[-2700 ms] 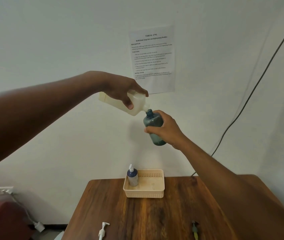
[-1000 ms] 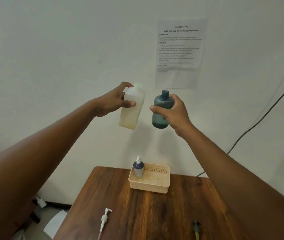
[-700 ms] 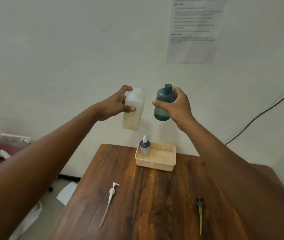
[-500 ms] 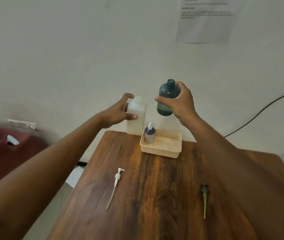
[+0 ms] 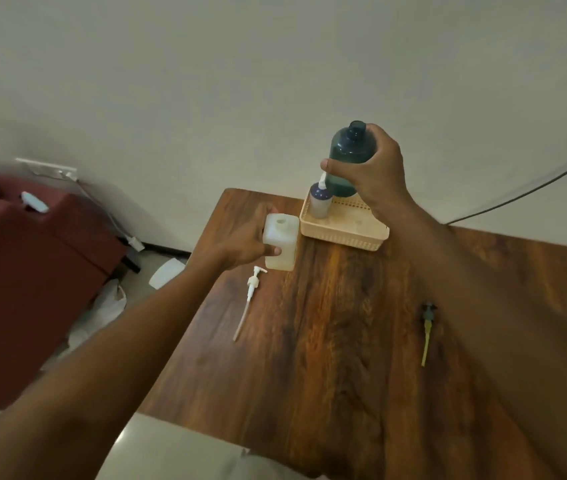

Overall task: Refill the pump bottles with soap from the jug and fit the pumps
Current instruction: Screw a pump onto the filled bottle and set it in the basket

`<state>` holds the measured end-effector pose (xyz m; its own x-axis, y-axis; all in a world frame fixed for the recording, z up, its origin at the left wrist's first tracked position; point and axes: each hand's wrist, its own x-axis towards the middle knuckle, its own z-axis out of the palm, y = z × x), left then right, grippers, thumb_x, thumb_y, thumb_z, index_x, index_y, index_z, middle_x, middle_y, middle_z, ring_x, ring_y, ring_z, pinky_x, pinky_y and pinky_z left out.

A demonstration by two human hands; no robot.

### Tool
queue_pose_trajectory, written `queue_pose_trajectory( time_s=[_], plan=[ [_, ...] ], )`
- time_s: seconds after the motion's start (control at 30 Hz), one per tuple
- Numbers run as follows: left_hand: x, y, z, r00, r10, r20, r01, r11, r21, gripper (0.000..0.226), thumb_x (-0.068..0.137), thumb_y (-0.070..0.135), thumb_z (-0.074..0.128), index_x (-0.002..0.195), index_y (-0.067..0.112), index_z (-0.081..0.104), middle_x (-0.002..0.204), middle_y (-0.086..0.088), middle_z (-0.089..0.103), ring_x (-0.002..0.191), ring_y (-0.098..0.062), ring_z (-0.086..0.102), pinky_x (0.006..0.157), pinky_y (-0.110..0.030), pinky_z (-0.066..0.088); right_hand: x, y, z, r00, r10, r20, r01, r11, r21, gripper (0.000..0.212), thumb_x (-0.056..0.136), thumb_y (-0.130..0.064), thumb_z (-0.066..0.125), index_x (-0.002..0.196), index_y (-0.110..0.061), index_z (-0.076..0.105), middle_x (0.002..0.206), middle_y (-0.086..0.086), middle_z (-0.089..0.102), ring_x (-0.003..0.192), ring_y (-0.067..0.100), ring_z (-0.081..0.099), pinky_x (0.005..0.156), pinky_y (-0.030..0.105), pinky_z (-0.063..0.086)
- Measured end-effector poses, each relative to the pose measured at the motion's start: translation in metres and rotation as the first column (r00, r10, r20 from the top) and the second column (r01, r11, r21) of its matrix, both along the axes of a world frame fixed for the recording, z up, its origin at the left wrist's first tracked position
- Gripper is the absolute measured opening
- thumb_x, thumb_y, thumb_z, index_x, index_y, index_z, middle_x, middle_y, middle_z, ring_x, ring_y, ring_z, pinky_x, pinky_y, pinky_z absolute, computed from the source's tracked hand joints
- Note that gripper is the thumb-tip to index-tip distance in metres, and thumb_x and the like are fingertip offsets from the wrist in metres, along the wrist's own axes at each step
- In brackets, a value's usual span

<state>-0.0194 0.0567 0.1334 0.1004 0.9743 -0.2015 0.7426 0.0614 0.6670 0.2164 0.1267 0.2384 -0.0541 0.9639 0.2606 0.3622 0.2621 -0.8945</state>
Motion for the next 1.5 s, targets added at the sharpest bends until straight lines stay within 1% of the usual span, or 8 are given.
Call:
queue_pose_trajectory(
  time_s=[0.13,0.27,0.37,0.8,0.97,1.1,1.33,1.5],
  plan=[
    [-0.013,-0.015,-0.032,0.985,0.036,-0.167,-0.029,0.999,0.044,0.071,0.071,0.052,0.086,0.126,0.049,0.042,0.114,0.016,0.053,0.101,-0.007,0.053,0.088,-0.028,0.046,-0.008,-0.002,-0.022,0.999,0.001,0.045,0.000,1.000,-0.025,0.066,0.072,-0.036,0.092,0.125,-0.031,0.052,0.119,-0.017,0.055,0.113,0.008,0.054,0.089,0.013,0.045],
    [-0.008,-0.024,-0.069,0.999,0.036,0.019,-0.033,0.992,-0.119,0.070,0.086,0.015,0.082,0.143,0.023,0.042,0.121,0.011,0.048,0.116,-0.008,0.048,0.097,-0.014,0.034,-0.013,-0.001,-0.044,0.997,0.000,0.079,0.004,0.999,-0.049,0.069,0.070,-0.035,0.093,0.127,-0.028,0.055,0.120,-0.017,0.056,0.112,0.005,0.052,0.087,0.009,0.043],
    [-0.008,-0.029,-0.096,0.990,0.061,0.130,-0.029,0.971,-0.236,0.071,0.087,0.000,0.077,0.146,0.014,0.039,0.124,0.003,0.054,0.115,-0.012,0.052,0.110,-0.042,0.047,-0.016,0.000,-0.059,0.996,-0.004,0.093,0.010,0.998,-0.063,0.069,0.070,-0.035,0.092,0.127,-0.029,0.054,0.120,-0.018,0.055,0.112,0.006,0.053,0.084,0.006,0.042],
    [-0.027,-0.031,-0.151,0.989,0.036,0.141,-0.003,0.973,-0.230,0.083,0.081,-0.002,0.079,0.140,0.023,0.027,0.120,0.002,0.056,0.116,-0.021,0.061,0.091,-0.038,0.058,-0.017,0.005,-0.098,0.998,-0.027,0.061,0.033,0.994,-0.101,0.073,0.069,-0.043,0.092,0.131,-0.030,0.055,0.126,-0.015,0.060,0.118,0.011,0.056,0.088,0.010,0.046],
    [-0.023,-0.029,-0.140,0.985,0.043,0.167,0.002,0.965,-0.262,0.082,0.078,-0.003,0.085,0.139,0.015,0.033,0.114,0.016,0.052,0.103,0.013,0.058,0.082,-0.009,0.050,-0.005,0.005,-0.093,0.999,-0.029,0.039,0.033,0.994,-0.105,0.069,0.069,-0.038,0.093,0.125,-0.033,0.054,0.119,-0.019,0.058,0.116,0.009,0.056,0.087,0.010,0.045],
    [-0.013,-0.022,-0.120,0.986,0.064,0.155,-0.024,0.969,-0.246,0.095,0.072,0.006,0.092,0.142,0.026,0.029,0.117,0.020,0.047,0.110,0.000,0.054,0.078,-0.004,0.047,0.013,0.002,-0.087,0.998,-0.057,-0.002,0.056,0.991,-0.119,0.066,0.070,-0.030,0.092,0.126,-0.027,0.058,0.118,-0.016,0.060,0.111,0.007,0.057,0.085,0.012,0.046],
    [0.032,0.008,-0.076,1.000,0.014,-0.003,-0.014,0.998,-0.061,0.108,0.072,0.060,0.084,0.158,0.029,0.027,0.162,-0.003,0.038,0.147,-0.027,0.037,0.122,-0.060,0.024,0.072,-0.005,-0.079,0.988,-0.152,-0.026,0.147,0.981,-0.127,0.068,0.068,-0.032,0.094,0.126,-0.027,0.059,0.122,-0.013,0.061,0.113,0.008,0.056,0.089,0.017,0.049],
    [0.093,0.030,-0.065,0.989,-0.141,-0.051,0.142,0.990,-0.002,0.098,0.079,0.065,0.078,0.157,0.034,0.028,0.164,0.003,0.035,0.151,-0.024,0.032,0.123,-0.062,0.020,0.128,-0.014,-0.077,0.968,-0.244,-0.052,0.234,0.961,-0.149,0.066,0.066,-0.032,0.095,0.119,-0.034,0.056,0.111,-0.021,0.059,0.107,0.005,0.056,0.087,0.018,0.050]
  ],
)
